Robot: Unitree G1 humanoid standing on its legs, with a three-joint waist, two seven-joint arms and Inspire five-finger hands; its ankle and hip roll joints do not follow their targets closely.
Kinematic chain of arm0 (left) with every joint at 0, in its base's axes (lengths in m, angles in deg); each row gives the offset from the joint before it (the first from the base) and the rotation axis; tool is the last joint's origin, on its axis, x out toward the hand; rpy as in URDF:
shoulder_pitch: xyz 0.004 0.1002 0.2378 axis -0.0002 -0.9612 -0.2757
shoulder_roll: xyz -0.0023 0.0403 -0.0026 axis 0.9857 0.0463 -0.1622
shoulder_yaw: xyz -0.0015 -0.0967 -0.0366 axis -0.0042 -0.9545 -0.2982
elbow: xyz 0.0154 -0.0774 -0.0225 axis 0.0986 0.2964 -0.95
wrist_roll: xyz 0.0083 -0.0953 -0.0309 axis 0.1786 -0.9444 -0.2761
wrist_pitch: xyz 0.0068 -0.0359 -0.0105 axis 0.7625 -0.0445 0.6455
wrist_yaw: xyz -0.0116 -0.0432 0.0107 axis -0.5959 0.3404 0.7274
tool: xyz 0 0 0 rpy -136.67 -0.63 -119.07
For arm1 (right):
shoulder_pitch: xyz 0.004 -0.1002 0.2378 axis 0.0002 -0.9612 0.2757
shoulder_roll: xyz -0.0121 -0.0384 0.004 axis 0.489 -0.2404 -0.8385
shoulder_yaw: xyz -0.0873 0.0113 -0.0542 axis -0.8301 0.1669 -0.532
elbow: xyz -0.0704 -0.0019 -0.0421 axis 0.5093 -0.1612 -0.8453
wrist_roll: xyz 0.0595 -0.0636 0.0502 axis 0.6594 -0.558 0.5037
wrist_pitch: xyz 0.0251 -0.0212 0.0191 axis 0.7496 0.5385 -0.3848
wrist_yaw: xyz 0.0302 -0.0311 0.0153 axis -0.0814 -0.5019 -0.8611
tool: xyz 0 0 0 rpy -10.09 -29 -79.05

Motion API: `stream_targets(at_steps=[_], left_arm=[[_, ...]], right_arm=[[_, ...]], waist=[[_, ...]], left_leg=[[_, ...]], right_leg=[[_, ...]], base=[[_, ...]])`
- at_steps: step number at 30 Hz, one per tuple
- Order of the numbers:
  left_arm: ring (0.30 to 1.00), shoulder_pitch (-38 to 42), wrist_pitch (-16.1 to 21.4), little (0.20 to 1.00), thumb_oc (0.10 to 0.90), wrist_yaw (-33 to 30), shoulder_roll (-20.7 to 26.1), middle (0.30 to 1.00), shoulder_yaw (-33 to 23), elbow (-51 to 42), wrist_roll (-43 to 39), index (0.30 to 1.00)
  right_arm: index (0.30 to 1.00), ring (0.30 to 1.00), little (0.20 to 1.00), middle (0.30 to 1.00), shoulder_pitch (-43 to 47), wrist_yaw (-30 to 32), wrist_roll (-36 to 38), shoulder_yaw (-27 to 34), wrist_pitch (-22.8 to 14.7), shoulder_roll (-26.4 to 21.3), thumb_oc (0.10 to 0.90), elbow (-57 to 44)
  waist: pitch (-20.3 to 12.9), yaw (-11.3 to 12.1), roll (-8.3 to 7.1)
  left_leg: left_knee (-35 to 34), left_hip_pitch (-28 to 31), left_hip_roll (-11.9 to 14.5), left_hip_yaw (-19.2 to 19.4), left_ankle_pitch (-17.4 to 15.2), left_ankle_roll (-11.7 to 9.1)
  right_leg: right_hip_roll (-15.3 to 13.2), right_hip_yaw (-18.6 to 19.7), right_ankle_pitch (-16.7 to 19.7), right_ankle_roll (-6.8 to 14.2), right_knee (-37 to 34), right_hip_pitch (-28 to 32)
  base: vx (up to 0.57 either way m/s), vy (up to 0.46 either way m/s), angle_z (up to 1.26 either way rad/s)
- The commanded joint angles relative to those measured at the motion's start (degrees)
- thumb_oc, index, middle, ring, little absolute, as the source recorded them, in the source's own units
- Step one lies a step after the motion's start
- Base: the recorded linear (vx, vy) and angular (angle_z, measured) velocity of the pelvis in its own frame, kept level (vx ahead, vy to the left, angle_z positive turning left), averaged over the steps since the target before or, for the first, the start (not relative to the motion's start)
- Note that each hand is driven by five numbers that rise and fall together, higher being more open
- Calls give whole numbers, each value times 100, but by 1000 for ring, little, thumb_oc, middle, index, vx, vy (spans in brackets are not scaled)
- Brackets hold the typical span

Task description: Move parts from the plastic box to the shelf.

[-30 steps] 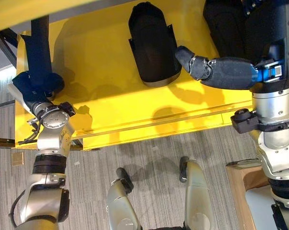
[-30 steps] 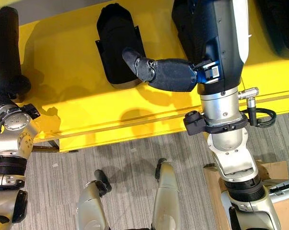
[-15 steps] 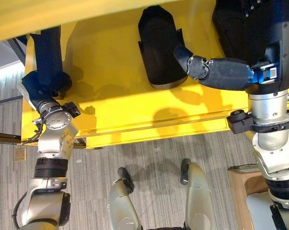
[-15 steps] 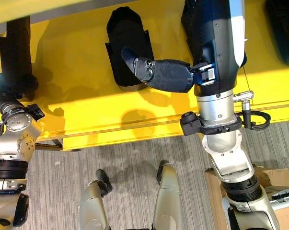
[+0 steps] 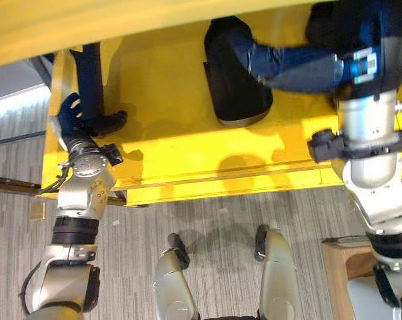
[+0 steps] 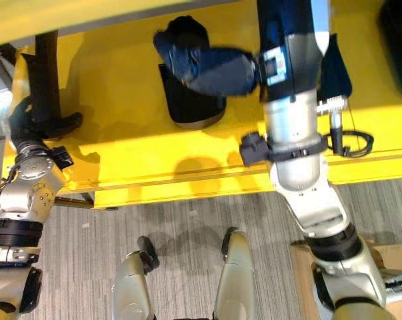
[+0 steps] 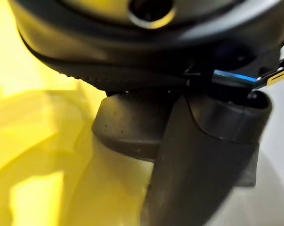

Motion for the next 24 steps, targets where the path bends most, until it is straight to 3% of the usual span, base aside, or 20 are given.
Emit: stream_targets(at_steps=[1,5,18,24], left_arm=[[1000,126,221,1000,900,153,5,1000,123,-425,-65,1000],[1000,96,392,1000,900,-72,-103,1000,144,-638,-273,1000],[1000,171,22,1000,900,219,-232,1000,330,-1090,122,1000],[1000,330,-141,1000,900,662,76,1000,419,-1160,1564,1000]], right_arm=[[1000,1000,1000,1000,1100,273,-374,274,-119,198,900,-88],[1000,1000,1000,1000,1286,350,-442,175,-28,206,900,145],[1000,1000,1000,1000,1461,410,-532,70,228,302,900,303],[1000,1000,1000,1000,1455,427,-549,85,318,316,900,307]], waist=[[-83,178,-96],[-111,268,-91],[-120,351,-123],[-101,345,-126]], left_leg=[[113,90,-286,194,-623,412],[105,99,-318,107,-616,421],[143,148,-370,24,-657,447],[145,167,-392,25,-674,461]], right_leg=[[-54,-382,-407,112,-115,470],[-41,-435,-406,80,-128,534],[-48,-535,-381,64,-154,664],[-32,-501,-396,68,-111,642]], base=[[-36,-70,19],[27,-38,9],[16,-16,5],[1,0,1]])
